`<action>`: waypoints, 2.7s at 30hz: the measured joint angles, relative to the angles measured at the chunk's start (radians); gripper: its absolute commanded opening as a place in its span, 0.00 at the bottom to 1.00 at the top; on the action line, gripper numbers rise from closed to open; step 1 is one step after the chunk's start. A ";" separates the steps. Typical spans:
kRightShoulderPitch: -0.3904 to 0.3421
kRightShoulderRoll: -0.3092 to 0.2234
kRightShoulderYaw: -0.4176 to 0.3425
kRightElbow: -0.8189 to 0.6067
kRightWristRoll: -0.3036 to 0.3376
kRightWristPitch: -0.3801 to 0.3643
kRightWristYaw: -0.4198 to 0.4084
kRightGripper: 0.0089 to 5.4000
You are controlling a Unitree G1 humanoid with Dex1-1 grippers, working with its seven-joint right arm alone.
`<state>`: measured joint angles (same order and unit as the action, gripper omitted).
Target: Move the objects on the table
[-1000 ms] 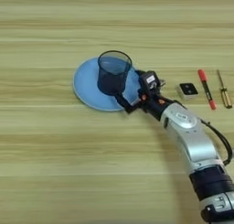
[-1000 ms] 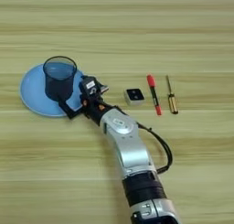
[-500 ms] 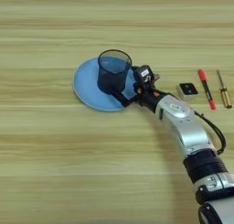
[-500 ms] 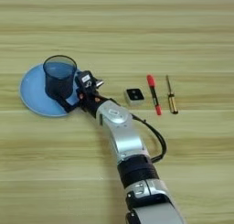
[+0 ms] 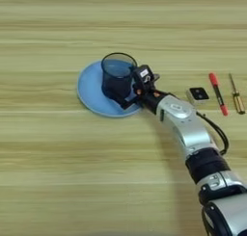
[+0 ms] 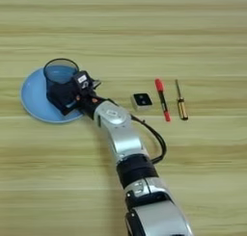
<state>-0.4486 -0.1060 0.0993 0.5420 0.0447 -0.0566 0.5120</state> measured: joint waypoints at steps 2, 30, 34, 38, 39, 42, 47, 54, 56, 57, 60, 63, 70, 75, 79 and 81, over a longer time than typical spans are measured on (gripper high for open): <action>-0.015 0.002 -0.001 0.024 -0.001 -0.012 0.000 0.99; -0.063 0.024 -0.035 0.147 -0.004 -0.112 -0.024 0.88; -0.058 0.019 -0.046 0.098 -0.004 -0.112 -0.031 0.88; -0.044 0.009 -0.054 0.043 -0.004 -0.107 -0.046 0.88; -0.040 0.005 -0.059 0.024 -0.004 -0.104 -0.047 0.88; -0.034 -0.008 -0.074 -0.019 -0.003 -0.097 -0.064 0.88; -0.004 -0.035 -0.120 -0.094 0.004 -0.071 -0.095 0.88; 0.016 -0.066 -0.183 -0.113 0.009 -0.062 -0.160 0.88; 0.016 -0.076 -0.201 -0.109 0.013 -0.061 -0.178 0.88; 0.016 -0.080 -0.211 -0.105 0.015 -0.062 -0.186 0.88; 0.016 -0.088 -0.230 -0.072 0.017 -0.061 -0.208 0.88; 0.016 -0.091 -0.246 -0.040 0.017 -0.062 -0.240 0.88; 0.009 -0.102 -0.264 0.040 0.018 -0.063 -0.248 0.88; -0.002 -0.100 -0.263 0.091 0.019 -0.064 -0.245 0.88; -0.006 -0.095 -0.261 0.102 0.022 -0.064 -0.237 0.88; -0.008 -0.092 -0.259 0.113 0.023 -0.065 -0.234 0.88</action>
<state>-0.4570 -0.1983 -0.1597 0.6553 0.0673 -0.1216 0.2779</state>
